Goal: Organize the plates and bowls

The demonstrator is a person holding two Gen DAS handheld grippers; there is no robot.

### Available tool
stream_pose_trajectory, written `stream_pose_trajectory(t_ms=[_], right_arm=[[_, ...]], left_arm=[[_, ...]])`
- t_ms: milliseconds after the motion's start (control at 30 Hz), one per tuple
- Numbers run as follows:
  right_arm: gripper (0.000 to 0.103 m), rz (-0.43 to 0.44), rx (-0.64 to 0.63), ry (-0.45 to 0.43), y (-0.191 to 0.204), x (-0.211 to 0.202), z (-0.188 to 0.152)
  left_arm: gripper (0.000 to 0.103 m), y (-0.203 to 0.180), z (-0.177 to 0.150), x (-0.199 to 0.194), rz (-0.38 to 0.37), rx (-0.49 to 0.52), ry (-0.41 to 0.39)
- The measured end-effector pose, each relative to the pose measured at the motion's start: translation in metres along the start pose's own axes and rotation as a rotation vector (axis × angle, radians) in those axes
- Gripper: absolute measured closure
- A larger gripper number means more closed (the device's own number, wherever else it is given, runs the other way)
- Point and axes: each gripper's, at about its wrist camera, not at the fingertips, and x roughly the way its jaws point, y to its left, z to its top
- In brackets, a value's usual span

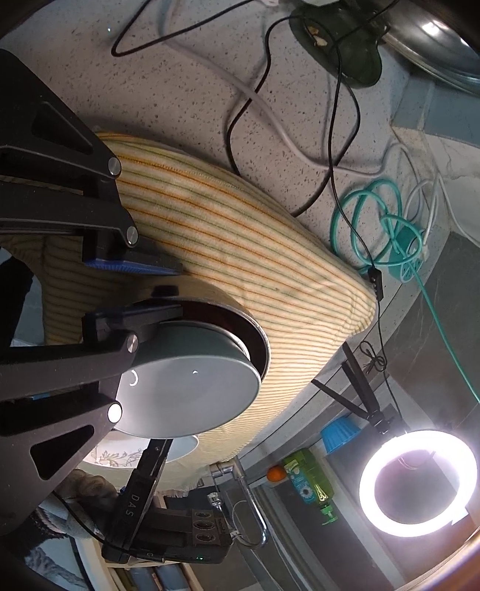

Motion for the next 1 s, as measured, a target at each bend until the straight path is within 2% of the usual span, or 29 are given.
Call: stream_pose_trajectory(t_ms=[300, 500, 1000], right_arm=[[0.088, 0.0, 0.013, 0.0, 0.002, -0.003, -0.001], [0.088, 0.015, 0.007, -0.025, 0.005, -0.02, -0.001], [0.087, 0.006, 0.052, -0.119, -0.017, -0.084, -0.012]], left_arm=[[0.096, -0.005, 0.001, -0.002, 0.006, 0.012, -0.009], [0.096, -0.013, 0.006, -0.012, -0.003, 0.018, -0.038], [0.096, -0.07, 0.014, -0.022, -0.062, 0.117, -0.078]])
